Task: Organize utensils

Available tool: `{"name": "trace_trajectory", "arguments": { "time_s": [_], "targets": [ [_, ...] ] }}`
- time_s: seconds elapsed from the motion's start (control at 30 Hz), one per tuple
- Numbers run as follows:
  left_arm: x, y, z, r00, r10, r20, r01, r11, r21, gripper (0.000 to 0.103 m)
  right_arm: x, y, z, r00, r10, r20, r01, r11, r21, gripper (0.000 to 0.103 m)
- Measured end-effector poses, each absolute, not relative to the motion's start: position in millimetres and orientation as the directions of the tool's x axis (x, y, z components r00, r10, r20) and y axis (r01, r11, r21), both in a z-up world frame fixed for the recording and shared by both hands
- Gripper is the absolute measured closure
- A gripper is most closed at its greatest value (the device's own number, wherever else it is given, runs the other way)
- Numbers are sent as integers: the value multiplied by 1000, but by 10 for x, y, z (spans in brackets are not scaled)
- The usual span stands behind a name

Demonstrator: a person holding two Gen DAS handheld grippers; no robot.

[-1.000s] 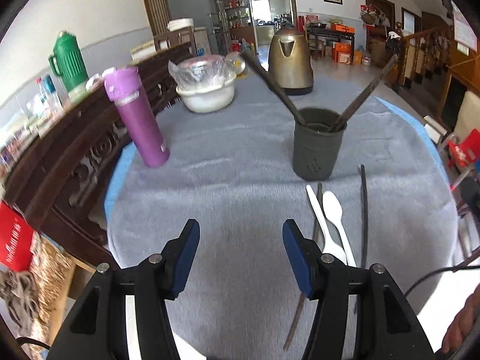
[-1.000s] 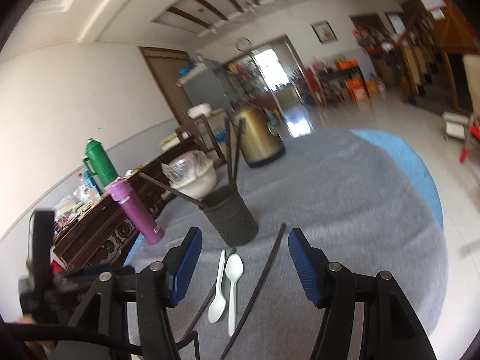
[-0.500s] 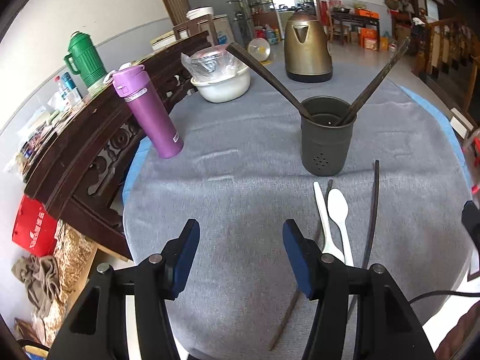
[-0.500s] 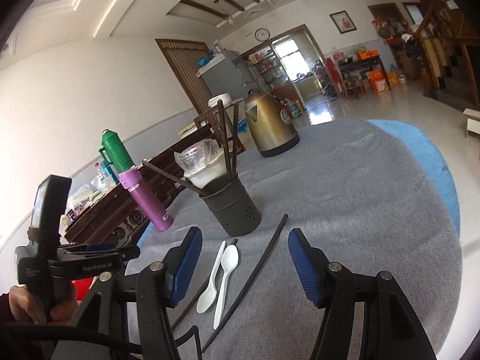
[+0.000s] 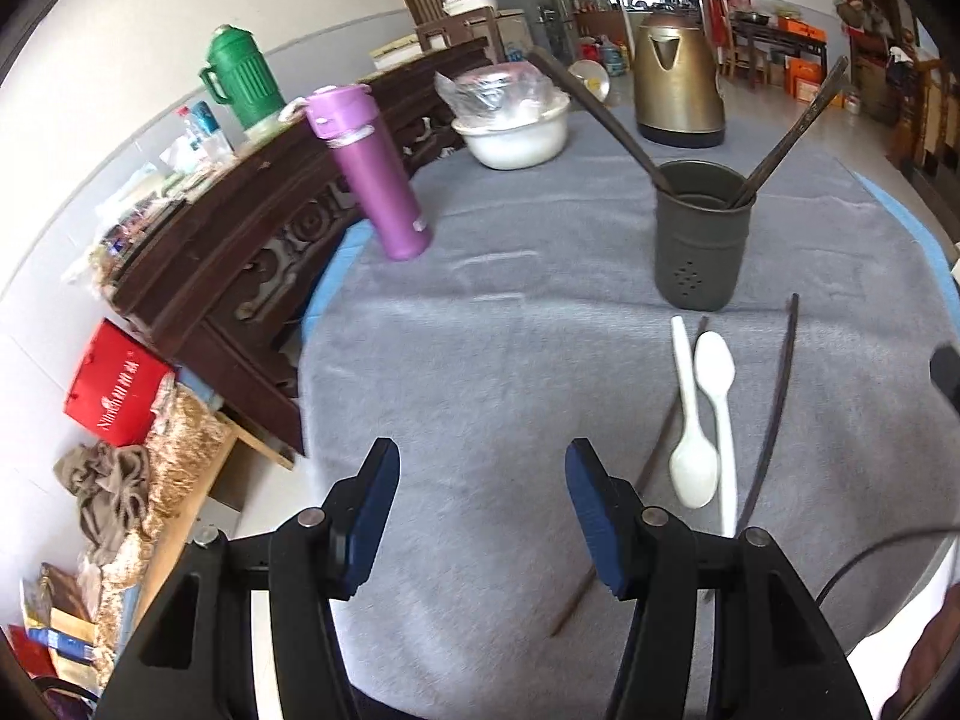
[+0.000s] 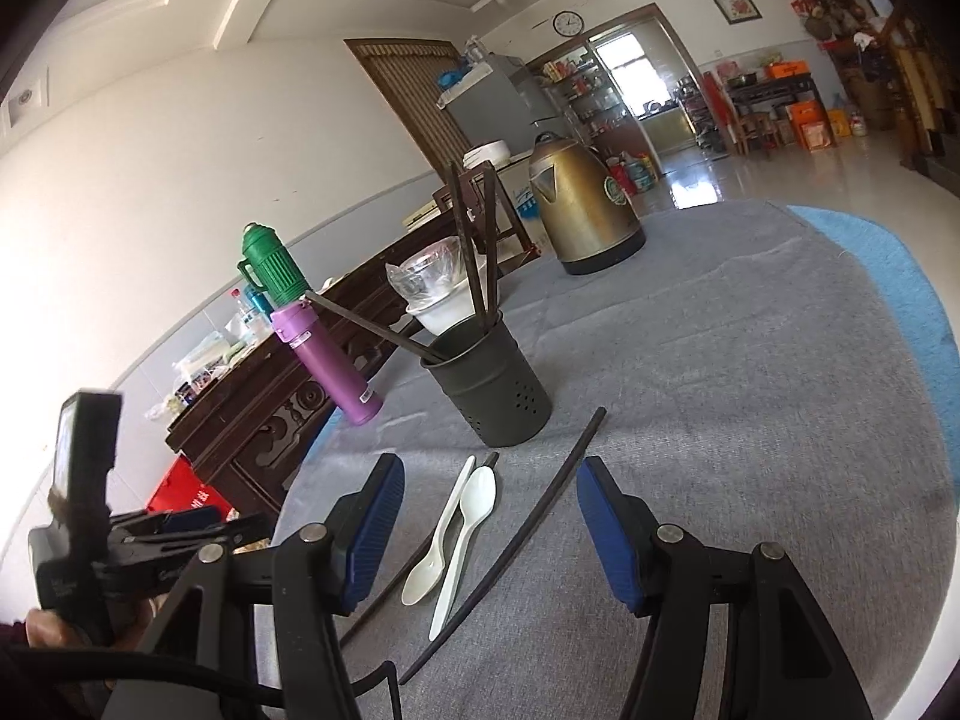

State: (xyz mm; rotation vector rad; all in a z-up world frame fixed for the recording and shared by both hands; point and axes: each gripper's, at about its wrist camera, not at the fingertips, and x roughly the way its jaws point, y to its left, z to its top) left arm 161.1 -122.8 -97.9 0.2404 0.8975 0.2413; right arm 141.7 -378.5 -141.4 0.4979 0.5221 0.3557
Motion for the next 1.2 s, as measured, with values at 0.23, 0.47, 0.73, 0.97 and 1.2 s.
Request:
{"name": "trace_trajectory", "arguments": {
  "time_s": [0.23, 0.47, 0.73, 0.97, 1.2],
  "targets": [
    [1364, -1066, -772, 664, 358, -657, -130, 920, 370, 44, 1469, -3812, -1407, 832, 416, -368, -166, 819, 549, 39],
    [1244, -1081, -688, 735, 261, -626, -13, 928, 372, 42, 1191, -3790, -1329, 878, 321, -355, -86, 835, 544, 39],
    [1052, -855, -627, 782, 119, -612, 85, 952, 293, 40, 794, -3653, -1169, 895, 226, -385, -14, 876, 481, 39],
    [917, -309, -683, 787, 46, -616, 81, 981, 177, 39, 661, -3299, -943, 893, 198, -404, -9, 905, 426, 39],
    [773, 252, -793, 789, 43, -613, -4, 998, 65, 39, 747, -2878, -845, 850, 263, -456, -40, 896, 442, 39]
  ]
}}
